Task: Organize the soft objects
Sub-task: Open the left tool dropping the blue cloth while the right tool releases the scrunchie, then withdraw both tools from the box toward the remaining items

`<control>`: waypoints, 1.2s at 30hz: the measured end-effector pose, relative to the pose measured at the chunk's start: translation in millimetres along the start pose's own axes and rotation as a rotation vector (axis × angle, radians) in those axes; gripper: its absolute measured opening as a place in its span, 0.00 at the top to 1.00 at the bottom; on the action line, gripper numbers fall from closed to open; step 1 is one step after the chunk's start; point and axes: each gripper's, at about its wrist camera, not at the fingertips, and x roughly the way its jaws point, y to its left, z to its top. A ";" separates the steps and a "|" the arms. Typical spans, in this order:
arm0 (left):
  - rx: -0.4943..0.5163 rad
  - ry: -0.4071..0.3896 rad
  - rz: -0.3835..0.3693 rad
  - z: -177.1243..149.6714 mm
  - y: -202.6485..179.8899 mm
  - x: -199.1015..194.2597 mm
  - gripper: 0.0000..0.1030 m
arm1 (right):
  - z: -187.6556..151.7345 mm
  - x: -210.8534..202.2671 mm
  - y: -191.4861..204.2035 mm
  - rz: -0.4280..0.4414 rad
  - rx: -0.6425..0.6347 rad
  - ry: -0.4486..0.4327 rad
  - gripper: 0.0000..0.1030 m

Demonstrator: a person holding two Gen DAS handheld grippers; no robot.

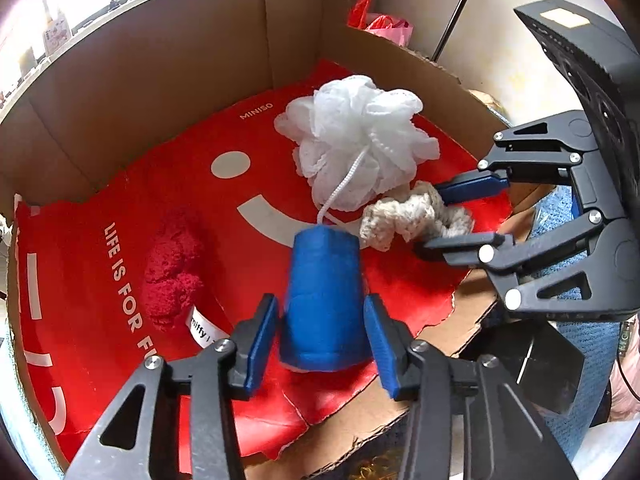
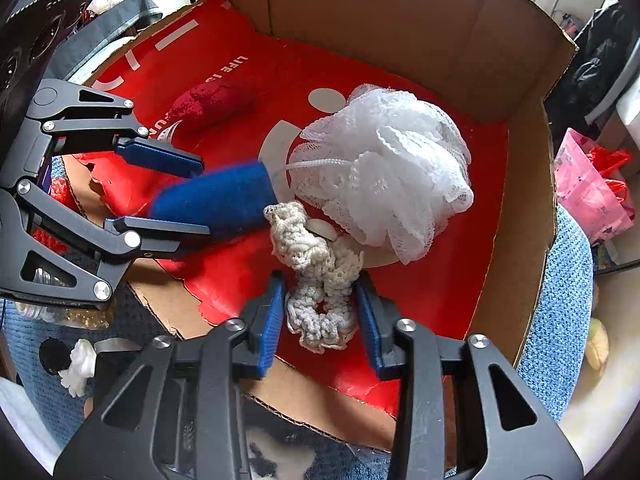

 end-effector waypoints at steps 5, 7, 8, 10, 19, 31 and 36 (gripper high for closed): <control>-0.007 -0.016 0.004 -0.9 2.0 -9.6 0.49 | 3.2 -2.9 5.7 -0.013 -0.022 -0.012 0.50; -0.011 -0.026 0.007 -1.6 2.6 -14.5 0.43 | 5.0 -6.1 5.3 -0.009 -0.015 -0.023 0.49; -0.012 -0.034 0.008 -2.8 2.6 -17.0 0.42 | 5.4 -7.4 4.2 -0.005 -0.008 -0.027 0.49; -0.014 -0.049 0.012 -4.7 2.4 -23.0 0.38 | 6.0 -12.1 2.5 -0.009 -0.001 -0.040 0.49; -0.051 -0.132 0.040 -21.3 4.2 -57.2 0.21 | -1.6 -35.9 0.7 -0.014 0.040 -0.096 0.43; -0.157 -0.204 0.148 -58.1 28.2 -98.4 0.07 | -38.0 -75.8 -16.4 -0.051 0.120 -0.175 0.36; -0.214 -0.250 0.167 -79.8 32.5 -117.4 0.04 | -56.3 -89.0 -19.3 -0.056 0.151 -0.204 0.30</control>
